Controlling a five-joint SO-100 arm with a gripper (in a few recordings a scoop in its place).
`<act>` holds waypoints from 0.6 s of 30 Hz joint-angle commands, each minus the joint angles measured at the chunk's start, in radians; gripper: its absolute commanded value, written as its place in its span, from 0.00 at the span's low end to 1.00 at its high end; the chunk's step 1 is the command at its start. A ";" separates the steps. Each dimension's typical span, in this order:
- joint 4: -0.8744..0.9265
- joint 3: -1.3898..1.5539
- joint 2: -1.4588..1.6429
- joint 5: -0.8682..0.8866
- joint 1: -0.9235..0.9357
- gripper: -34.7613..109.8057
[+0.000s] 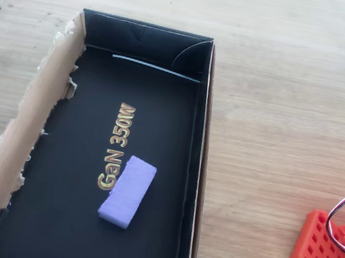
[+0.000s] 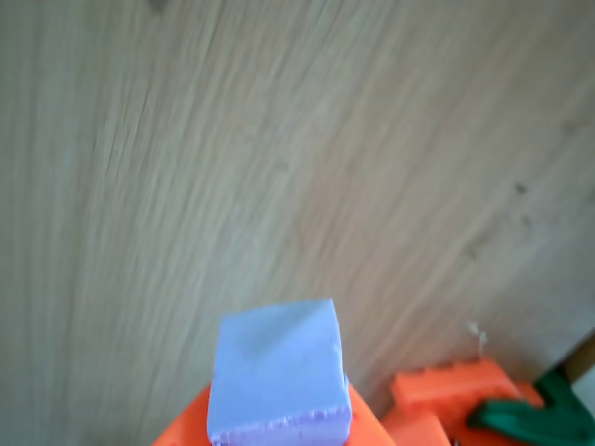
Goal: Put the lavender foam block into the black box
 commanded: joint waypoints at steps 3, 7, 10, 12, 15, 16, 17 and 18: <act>0.094 -0.052 0.166 0.009 -0.017 0.24; 0.104 -0.054 0.198 0.008 -0.025 0.24; 0.095 -0.046 0.206 0.002 -0.028 0.24; 0.087 -0.044 0.209 -0.006 -0.028 0.24; 0.084 -0.046 0.212 -0.014 -0.026 0.24; 0.084 -0.046 0.212 -0.012 -0.026 0.24; 0.083 -0.044 0.213 -0.012 -0.028 0.24; 0.083 -0.043 0.213 -0.012 -0.028 0.24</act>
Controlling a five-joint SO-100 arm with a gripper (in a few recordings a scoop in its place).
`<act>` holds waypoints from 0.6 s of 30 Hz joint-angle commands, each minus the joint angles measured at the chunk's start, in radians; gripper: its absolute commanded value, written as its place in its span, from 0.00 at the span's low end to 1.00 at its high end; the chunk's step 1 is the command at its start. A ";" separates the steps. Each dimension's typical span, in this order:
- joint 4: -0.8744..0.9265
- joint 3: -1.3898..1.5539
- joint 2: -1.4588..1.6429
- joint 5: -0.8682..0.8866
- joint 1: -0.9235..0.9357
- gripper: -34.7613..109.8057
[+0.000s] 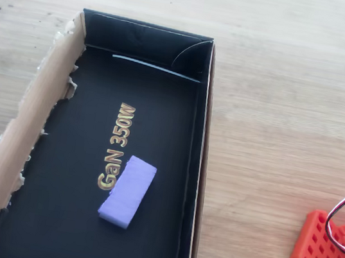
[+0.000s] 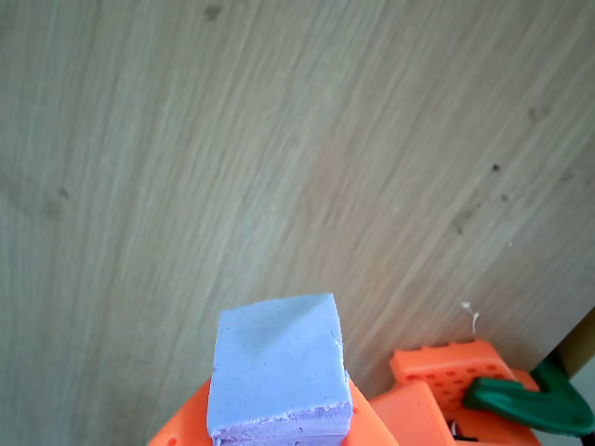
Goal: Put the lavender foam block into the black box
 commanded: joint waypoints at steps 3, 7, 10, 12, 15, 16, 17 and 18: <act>-0.002 -0.021 0.044 0.005 0.000 0.24; 0.000 -0.023 0.048 -0.006 -0.021 0.24; 0.012 -0.029 0.060 -0.014 -0.066 0.24; 0.023 -0.031 0.075 0.000 -0.117 0.24; 0.014 -0.031 0.094 -0.006 -0.216 0.24; 0.011 -0.032 0.100 -0.011 -0.255 0.24; 0.017 -0.035 0.103 0.011 -0.299 0.24; 0.020 -0.037 0.106 0.029 -0.347 0.24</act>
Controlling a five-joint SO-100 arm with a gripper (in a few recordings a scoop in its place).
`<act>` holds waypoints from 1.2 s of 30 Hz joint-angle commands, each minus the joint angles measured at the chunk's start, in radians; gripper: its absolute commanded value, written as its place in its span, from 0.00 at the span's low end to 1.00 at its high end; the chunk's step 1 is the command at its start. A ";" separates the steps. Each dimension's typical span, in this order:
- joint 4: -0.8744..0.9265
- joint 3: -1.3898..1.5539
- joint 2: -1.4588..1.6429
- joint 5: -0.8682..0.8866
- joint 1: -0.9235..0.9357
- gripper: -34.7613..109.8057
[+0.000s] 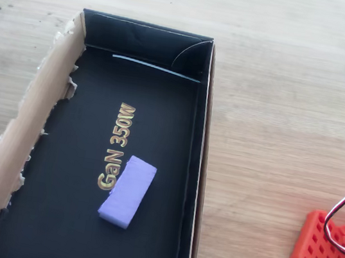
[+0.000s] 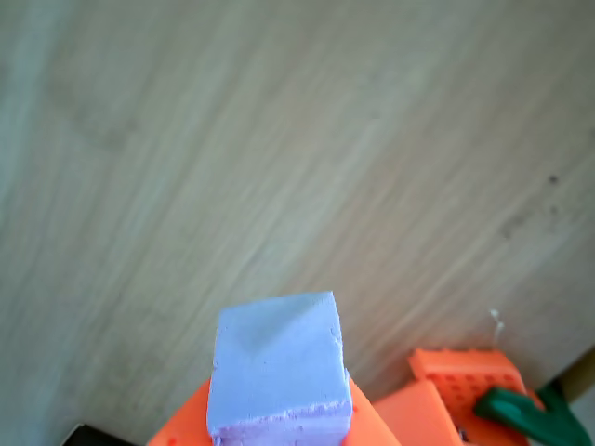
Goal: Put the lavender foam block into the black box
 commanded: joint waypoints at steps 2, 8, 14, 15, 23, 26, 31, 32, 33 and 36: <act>0.014 -0.035 0.061 0.075 -0.189 0.24; -0.057 -0.051 0.051 0.048 -0.451 0.24; -0.071 -0.094 0.028 0.104 -0.729 0.24; -0.058 -0.115 0.014 0.117 -0.775 0.24; -0.032 -0.178 -0.098 0.130 -1.078 0.24; -0.044 -0.232 -0.140 0.149 -1.158 0.24; -0.063 -0.328 -0.222 0.156 -1.241 0.24; -0.063 -0.342 -0.238 0.158 -1.252 0.24; -0.061 -0.357 -0.255 0.158 -1.259 0.24; -0.048 -0.434 -0.319 0.150 -1.292 0.24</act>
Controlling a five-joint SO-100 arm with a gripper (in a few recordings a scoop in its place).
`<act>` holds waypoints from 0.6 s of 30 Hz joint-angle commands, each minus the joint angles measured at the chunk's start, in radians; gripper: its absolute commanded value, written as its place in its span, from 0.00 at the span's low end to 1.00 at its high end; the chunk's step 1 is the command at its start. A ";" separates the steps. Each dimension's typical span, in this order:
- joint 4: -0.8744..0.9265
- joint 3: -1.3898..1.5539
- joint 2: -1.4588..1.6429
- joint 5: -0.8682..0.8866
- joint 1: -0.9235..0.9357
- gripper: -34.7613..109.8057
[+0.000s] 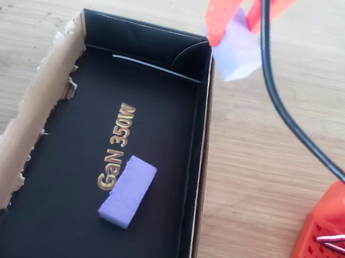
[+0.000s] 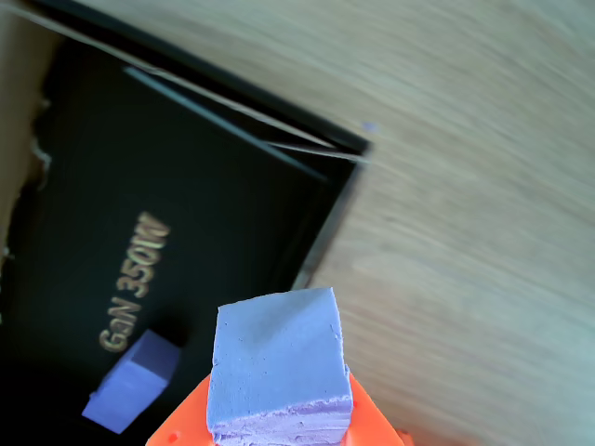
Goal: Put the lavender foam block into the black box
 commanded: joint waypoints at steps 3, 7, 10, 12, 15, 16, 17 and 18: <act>0.017 -0.178 -0.092 0.000 -0.058 0.24; 0.069 -0.313 -0.198 0.008 -0.089 0.24; 0.064 -0.328 -0.219 0.026 -0.094 0.24; 0.058 -0.333 -0.227 0.041 -0.094 0.24; 0.032 -0.333 -0.222 0.048 -0.094 0.31; 0.023 -0.324 -0.212 0.046 -0.094 0.34; 0.020 -0.319 -0.204 0.043 -0.094 0.35; 0.021 -0.319 -0.202 0.041 -0.094 0.37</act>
